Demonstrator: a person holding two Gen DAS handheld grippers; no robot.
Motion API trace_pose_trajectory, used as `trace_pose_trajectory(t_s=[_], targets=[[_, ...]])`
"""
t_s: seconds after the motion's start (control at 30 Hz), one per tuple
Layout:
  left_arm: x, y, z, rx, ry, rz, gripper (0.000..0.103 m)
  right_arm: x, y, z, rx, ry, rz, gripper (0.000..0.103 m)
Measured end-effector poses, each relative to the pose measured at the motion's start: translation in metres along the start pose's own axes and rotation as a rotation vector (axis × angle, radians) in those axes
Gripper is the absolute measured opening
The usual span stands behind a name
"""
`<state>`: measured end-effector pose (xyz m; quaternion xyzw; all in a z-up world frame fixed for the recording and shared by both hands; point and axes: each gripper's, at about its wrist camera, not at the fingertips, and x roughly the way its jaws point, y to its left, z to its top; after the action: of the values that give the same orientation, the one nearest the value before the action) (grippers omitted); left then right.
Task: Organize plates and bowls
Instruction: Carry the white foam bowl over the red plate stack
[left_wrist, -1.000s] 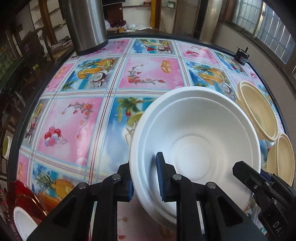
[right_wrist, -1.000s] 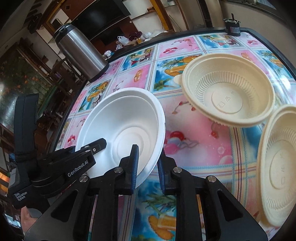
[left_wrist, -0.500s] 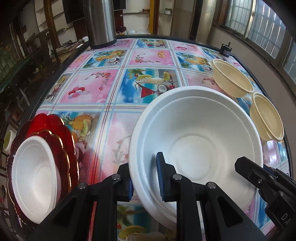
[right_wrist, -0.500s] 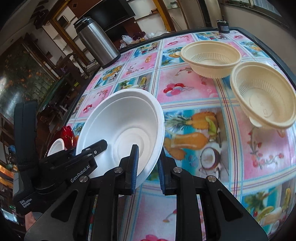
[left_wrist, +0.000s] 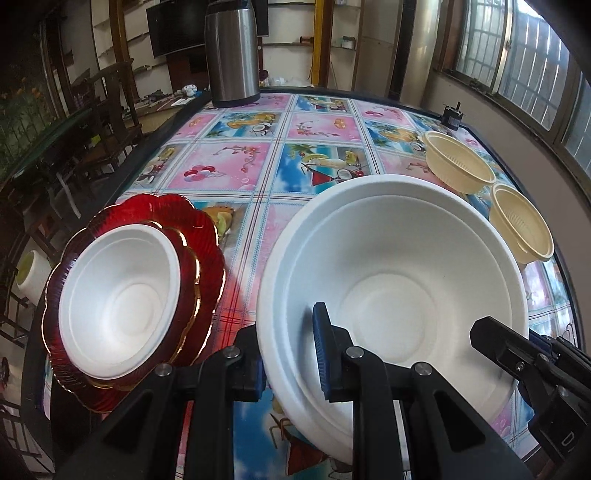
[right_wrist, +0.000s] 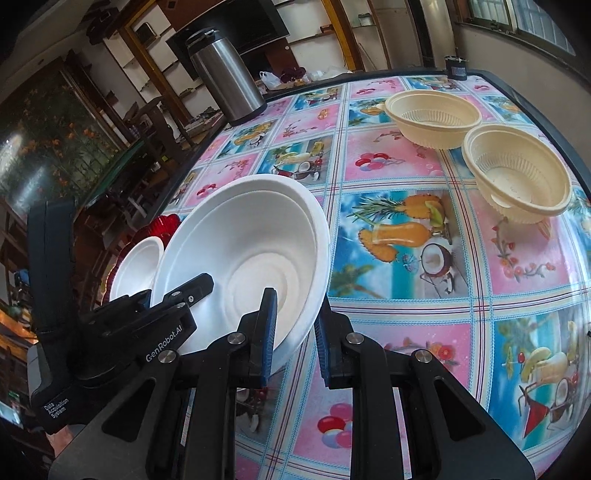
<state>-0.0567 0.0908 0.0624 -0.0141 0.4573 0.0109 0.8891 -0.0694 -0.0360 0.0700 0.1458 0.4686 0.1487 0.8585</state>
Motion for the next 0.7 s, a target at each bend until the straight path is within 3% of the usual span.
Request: trace_pose_trajectory(t_s=[0.7], targets=[[-0.029, 0.088, 0.004, -0.139, -0.078, 0.094, 0.02, 0.018, 0.096, 0.022, -0.17, -0.008, 0.072, 0.022]])
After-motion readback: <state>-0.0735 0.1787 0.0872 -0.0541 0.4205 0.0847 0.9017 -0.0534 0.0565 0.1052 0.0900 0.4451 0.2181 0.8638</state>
